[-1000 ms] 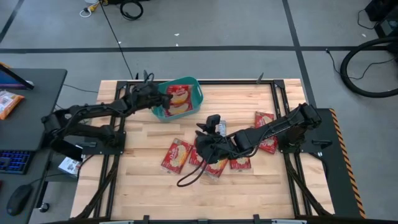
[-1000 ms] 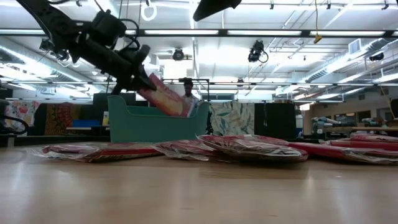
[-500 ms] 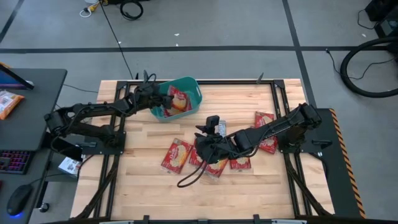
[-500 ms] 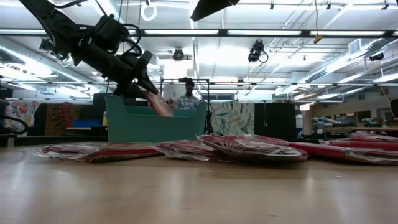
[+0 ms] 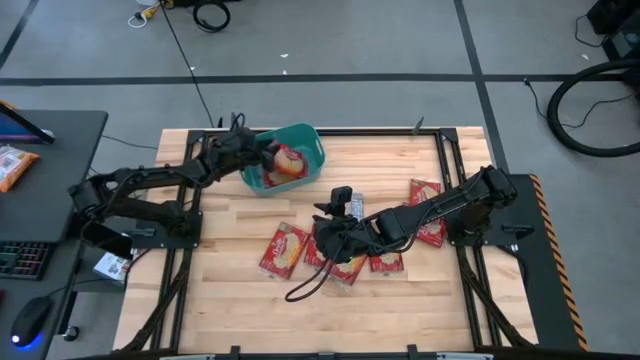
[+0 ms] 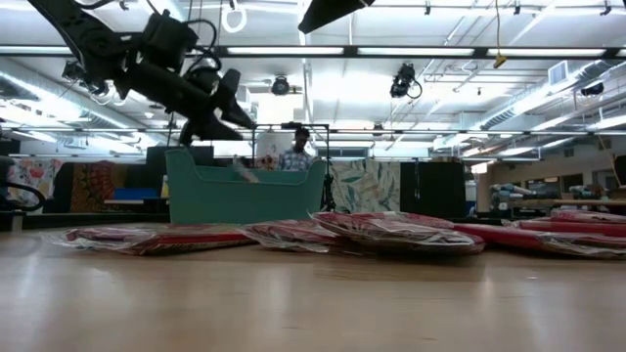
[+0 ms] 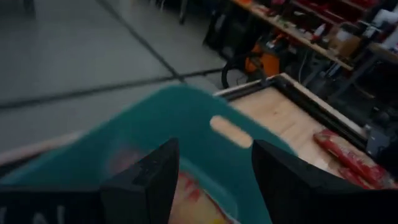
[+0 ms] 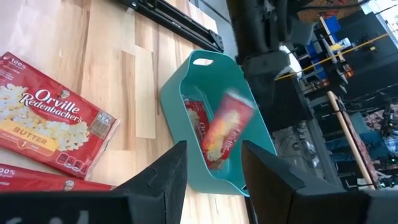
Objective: Sort popcorn bags into baskets
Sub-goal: Put the red popcorn bag into the green bin
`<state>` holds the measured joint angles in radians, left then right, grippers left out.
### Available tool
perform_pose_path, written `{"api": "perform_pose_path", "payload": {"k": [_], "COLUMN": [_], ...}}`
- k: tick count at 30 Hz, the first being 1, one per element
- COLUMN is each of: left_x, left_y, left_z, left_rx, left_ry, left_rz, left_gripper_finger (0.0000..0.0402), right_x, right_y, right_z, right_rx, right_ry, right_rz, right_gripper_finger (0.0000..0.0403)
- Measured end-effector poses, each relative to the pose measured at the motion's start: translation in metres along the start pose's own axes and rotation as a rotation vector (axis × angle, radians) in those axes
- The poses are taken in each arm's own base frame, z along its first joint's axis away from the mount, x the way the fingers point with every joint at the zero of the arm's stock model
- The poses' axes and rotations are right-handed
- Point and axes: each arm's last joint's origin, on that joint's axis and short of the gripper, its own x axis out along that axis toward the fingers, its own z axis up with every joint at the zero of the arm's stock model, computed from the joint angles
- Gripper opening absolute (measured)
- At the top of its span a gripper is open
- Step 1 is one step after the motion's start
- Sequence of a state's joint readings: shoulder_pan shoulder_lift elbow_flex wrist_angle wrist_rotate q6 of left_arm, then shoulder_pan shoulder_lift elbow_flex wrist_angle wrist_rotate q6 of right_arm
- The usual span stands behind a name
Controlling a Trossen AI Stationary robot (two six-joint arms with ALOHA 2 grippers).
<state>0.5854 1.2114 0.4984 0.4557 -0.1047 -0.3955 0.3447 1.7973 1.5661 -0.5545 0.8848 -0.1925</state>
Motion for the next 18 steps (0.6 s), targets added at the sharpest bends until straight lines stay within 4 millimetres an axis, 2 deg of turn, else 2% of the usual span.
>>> {"api": "perform_pose_path", "payload": {"k": [5, 7, 10, 14, 16, 18], "left_x": [-0.010, -0.016, -0.022, -0.033, -0.040, -0.047], "left_y": [-0.005, -0.009, -0.022, -0.048, -0.064, -0.078], "left_z": [0.017, 0.022, 0.021, 0.008, -0.001, -0.013], "left_rx": [0.138, 0.184, 0.270, 0.352, 0.387, 0.424], "left_ry": [-0.129, -0.148, -0.101, 0.015, 0.061, 0.109], "left_rz": [-0.029, -0.091, -0.353, -0.830, -0.977, -1.050], "left_gripper_finger": [0.0206, 0.0206, 0.0206, 0.0206, 0.0206, 0.0206], "right_x": [0.001, 0.001, 0.004, 0.011, 0.014, 0.017], "right_y": [0.000, 0.001, 0.001, -0.001, -0.003, -0.005], "right_z": [0.000, -0.001, -0.004, -0.009, -0.011, -0.013], "right_rx": [0.016, 0.031, 0.074, 0.138, 0.174, 0.237], "right_ry": [0.001, 0.003, 0.021, 0.058, 0.078, 0.100], "right_rz": [0.024, 0.046, 0.126, 0.273, 0.329, 0.354], "right_gripper_finger": [0.0156, 0.0156, 0.0156, 0.0156, 0.0156, 0.0156]}}
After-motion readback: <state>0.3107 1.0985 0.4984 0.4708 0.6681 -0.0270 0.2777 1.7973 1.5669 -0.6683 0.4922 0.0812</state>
